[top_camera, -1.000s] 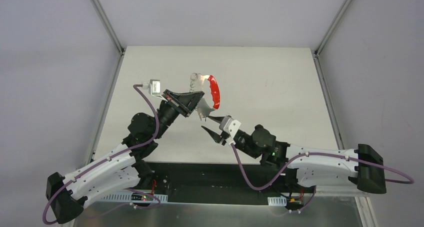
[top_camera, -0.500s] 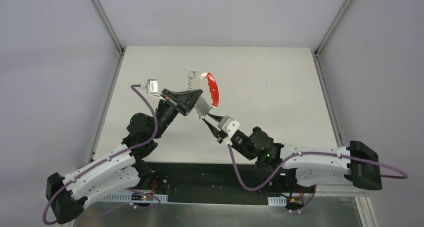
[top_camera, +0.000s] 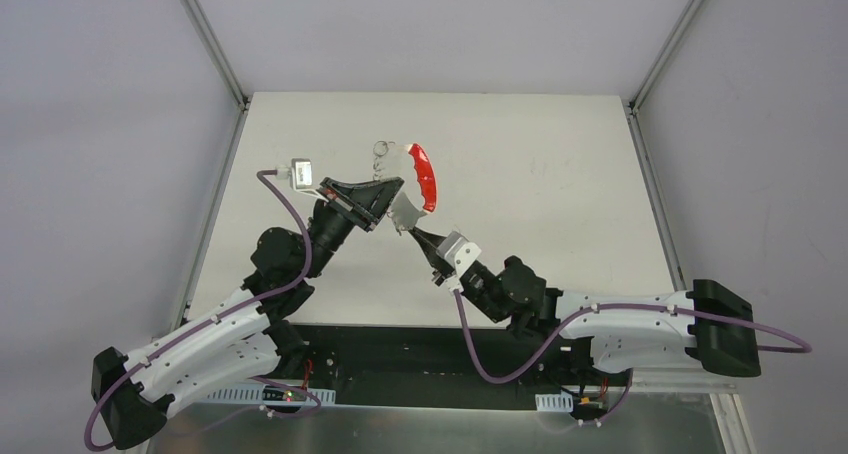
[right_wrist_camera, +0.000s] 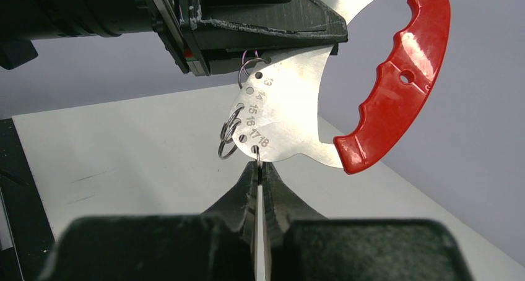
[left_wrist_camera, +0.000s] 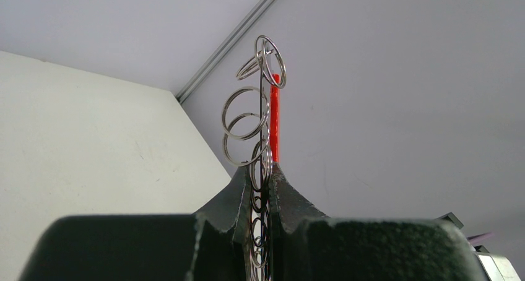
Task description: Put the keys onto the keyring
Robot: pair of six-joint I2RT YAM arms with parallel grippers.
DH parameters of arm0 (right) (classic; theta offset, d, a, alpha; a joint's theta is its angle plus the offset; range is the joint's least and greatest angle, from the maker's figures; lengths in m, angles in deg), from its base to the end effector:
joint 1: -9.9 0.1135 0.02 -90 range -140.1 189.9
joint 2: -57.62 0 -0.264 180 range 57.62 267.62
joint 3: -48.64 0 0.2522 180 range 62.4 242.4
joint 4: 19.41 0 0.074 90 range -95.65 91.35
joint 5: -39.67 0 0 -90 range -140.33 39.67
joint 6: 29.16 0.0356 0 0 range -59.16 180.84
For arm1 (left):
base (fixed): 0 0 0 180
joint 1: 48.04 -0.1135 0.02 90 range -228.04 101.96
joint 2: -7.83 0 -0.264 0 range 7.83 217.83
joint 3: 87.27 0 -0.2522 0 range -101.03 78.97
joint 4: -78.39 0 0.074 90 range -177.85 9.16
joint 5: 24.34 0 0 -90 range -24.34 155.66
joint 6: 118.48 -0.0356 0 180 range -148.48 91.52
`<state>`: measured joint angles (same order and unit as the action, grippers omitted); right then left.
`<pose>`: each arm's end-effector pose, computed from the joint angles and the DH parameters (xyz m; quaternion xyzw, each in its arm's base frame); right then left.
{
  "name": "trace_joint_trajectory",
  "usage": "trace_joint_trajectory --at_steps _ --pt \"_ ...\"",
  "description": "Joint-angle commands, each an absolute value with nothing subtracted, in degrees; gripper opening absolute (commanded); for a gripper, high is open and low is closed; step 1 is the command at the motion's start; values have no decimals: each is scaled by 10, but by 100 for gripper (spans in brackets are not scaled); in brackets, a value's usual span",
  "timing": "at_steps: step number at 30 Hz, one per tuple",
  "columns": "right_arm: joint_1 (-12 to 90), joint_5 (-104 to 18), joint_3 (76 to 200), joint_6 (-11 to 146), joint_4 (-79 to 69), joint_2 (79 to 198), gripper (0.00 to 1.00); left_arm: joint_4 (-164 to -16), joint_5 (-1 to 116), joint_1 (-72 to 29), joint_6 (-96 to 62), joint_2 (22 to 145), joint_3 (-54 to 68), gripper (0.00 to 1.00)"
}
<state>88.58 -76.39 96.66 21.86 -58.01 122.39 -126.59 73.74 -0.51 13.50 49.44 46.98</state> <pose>0.0639 0.2395 0.3191 -0.3704 0.4423 0.1552 0.8019 0.1182 -0.1217 0.3602 -0.0362 0.5077 -0.5802 0.6359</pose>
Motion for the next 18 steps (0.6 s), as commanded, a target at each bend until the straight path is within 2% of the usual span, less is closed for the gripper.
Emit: trace_joint_trajectory --at_steps 1,5,9,18 --pt "887 -780 981 216 -615 1205 0 -1287 722 -3 144 481 459 0" --pt "886 -751 1010 275 -472 1168 0 -1282 725 -3 139 475 459 0" --pt "885 -708 1068 334 -265 1136 0 -1259 731 -3 139 466 452 0" --pt "862 -605 1235 428 56 1173 0 -1145 723 -3 183 479 412 0"
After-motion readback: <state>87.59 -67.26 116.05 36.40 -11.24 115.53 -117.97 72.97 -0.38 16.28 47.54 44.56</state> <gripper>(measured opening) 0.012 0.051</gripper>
